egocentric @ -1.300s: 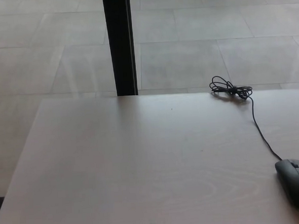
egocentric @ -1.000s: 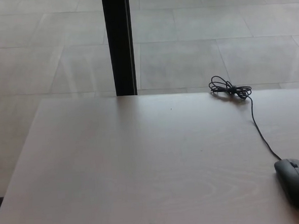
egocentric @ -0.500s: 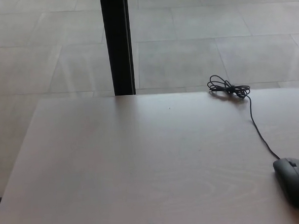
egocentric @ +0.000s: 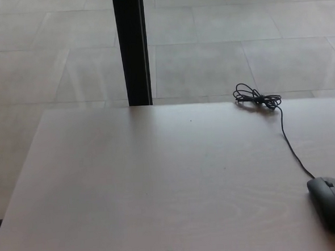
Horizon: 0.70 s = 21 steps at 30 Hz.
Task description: The robot uses its right fingers to click on the left button of the black mouse placed on the table.
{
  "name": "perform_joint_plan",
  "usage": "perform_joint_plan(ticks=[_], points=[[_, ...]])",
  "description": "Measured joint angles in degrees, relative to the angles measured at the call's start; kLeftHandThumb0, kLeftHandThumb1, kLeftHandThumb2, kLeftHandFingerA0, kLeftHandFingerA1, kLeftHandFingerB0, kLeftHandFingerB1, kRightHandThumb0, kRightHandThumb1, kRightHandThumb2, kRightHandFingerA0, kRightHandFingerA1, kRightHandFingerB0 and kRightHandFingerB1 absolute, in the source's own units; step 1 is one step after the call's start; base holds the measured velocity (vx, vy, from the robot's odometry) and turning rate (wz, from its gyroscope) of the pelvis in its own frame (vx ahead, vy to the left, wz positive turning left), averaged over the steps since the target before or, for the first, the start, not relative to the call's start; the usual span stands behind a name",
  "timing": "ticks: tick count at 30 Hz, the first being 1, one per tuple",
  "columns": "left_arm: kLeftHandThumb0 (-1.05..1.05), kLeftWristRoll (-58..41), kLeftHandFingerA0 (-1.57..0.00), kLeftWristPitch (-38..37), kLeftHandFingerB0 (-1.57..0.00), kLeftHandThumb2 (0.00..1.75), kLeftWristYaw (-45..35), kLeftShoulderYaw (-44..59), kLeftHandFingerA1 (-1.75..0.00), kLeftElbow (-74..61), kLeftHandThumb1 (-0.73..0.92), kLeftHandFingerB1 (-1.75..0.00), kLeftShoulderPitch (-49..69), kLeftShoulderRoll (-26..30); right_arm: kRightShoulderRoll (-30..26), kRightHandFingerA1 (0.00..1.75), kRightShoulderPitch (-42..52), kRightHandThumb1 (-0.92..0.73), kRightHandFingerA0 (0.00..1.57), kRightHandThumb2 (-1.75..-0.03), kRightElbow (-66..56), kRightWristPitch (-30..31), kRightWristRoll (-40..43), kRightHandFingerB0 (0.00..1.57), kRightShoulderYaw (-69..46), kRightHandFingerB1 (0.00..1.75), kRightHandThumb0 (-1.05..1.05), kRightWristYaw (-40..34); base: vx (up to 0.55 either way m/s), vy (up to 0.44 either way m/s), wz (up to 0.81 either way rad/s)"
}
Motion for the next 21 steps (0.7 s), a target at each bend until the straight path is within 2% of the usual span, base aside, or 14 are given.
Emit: perform_joint_plan(ticks=[1, 3, 5, 7, 9, 11, 12, 13, 14, 15, 16, 17, 19, 21], points=[[-0.86, -0.08, -0.67, 0.0, -0.52, 0.67, 0.0, 0.02, -0.59, 0.0, 0.91, -0.45, -0.07, 0.0, 0.34, 1.17, 0.21, -0.68, 0.96, -1.04, -1.91, -0.02, -0.92, 0.29, 1.83, 0.46, -0.84, -0.03, 0.0, 0.0, 0.0], [-0.86, -0.23, -0.68, 0.0, -0.52, 0.67, 0.0, 0.06, -0.58, 0.0, 0.91, -0.45, -0.1, 0.0, 1.07, 0.6, 0.39, -0.84, 0.8, -0.66, -4.67, -0.13, -2.34, 0.36, 4.83, 0.32, -0.79, -0.02, 0.0, 0.0, 0.0], [-0.92, -0.38, -0.66, 0.0, -0.5, 0.83, -0.01, 0.09, -0.63, 0.0, 0.75, -0.5, -0.21, 0.0, 1.67, 1.47, 0.39, -0.78, 0.8, -0.71, -6.37, -0.17, -4.14, 0.31, 8.7, 0.33, -0.87, -0.03, 0.0, 0.0, 0.0], [-0.87, -0.45, -0.72, 0.0, -0.55, 0.68, -0.01, 0.1, -0.59, 0.03, 0.91, -0.46, -0.21, 0.0, 1.98, 1.32, 0.37, -0.85, 0.87, -0.67, -7.14, -0.11, -5.51, 0.34, 11.52, 0.32, -0.81, -0.01, 0.0, 0.0, 0.0], [-0.92, -0.47, -0.69, 0.0, -0.5, 0.85, 0.0, 0.06, -0.63, 0.08, 0.75, -0.5, -0.23, 0.0, 2.27, 1.12, 0.34, -0.69, 0.93, -1.04, -7.1, -0.36, -7.28, 0.29, 15.07, 0.46, -0.82, -0.02, 0.0, 0.0, 0.0], [-0.86, -0.51, -0.69, 0.0, -0.52, 0.67, -0.04, 0.08, -0.59, 0.09, 0.91, -0.45, -0.22, -0.01, 2.51, 1.27, 0.26, -0.85, 0.89, -0.67, -6.55, -0.65, -8.75, 0.34, 17.83, 0.31, -0.83, -0.03, 0.0, 0.0, 0.0], [-0.86, -0.57, -0.69, 0.0, -0.53, 0.67, -0.09, 0.09, -0.58, 0.08, 0.91, -0.44, -0.25, -0.01, 2.69, 1.12, 0.25, -0.85, 0.86, -0.66, -6.08, -0.74, -9.56, 0.36, 19.32, 0.32, -0.83, -0.02, 0.0, 0.0, 0.0], [-0.87, -0.64, -0.72, 0.0, -0.54, 0.67, -0.15, 0.1, -0.57, 0.08, 0.91, -0.44, -0.25, -0.01, 2.86, 0.64, 0.24, -0.73, 0.49, -1.08, -5.55, -0.88, -10.42, 0.28, 20.8, 0.45, -0.87, -0.03, 0.0, 0.0, 0.0], [-0.87, -0.67, -0.72, 0.0, -0.54, 0.67, -0.19, 0.08, -0.57, 0.08, 0.91, -0.44, -0.24, -0.01, 2.87, 0.64, 0.24, -0.73, 0.49, -1.08, -4.97, -1.0, -11.25, 0.28, 22.21, 0.45, -0.87, -0.01, 0.0, 0.0, 0.0], [-0.87, -0.71, -0.72, 0.0, -0.54, 0.67, -0.22, 0.07, -0.59, 0.08, 0.9, -0.45, -0.24, -0.01, 2.87, 0.47, 0.24, -0.86, 0.46, -0.66, -4.37, -1.07, -12.09, 0.37, 23.56, 0.32, -0.8, 0.01, 0.0, 0.0, 0.0], [-0.92, -0.74, -0.69, 0.0, -0.51, 0.84, -0.24, 0.07, -0.62, 0.08, 0.75, -0.5, -0.24, -0.01, 2.87, 0.49, 0.24, -0.84, 0.52, -0.66, -3.82, -1.2, -12.78, 0.38, 24.61, 0.32, -0.8, 0.02, 0.0, 0.0, 0.0], [-0.86, -0.76, -0.68, 0.0, -0.53, 0.67, -0.26, 0.06, -0.57, 0.09, 0.91, -0.44, -0.24, -0.01, 2.87, 0.6, 0.24, -0.68, 0.44, -1.06, -2.92, -1.5, -13.64, 0.26, 26.04, 0.46, -0.77, 0.01, 0.0, 0.0, 0.0], [-0.86, -0.82, -0.68, 0.0, -0.53, 0.68, -0.34, 0.06, -0.57, 0.08, 0.91, -0.44, -0.23, 0.0, 2.85, 0.5, 0.24, -0.87, 0.47, -0.67, -1.2, -2.1, -15.22, 0.36, 28.38, 0.32, -0.8, 0.01, 0.0, 0.0, 0.0], [-0.92, -0.9, -0.67, 0.0, -0.52, 0.85, -0.4, 0.07, -0.61, 0.08, 0.75, -0.5, -0.23, 0.0, 2.83, 0.51, 0.23, -0.73, 0.37, -0.81, 0.36, -2.66, -16.65, 0.3, 30.23, 0.37, -0.86, -0.01, 0.0, 0.0, 0.0]])
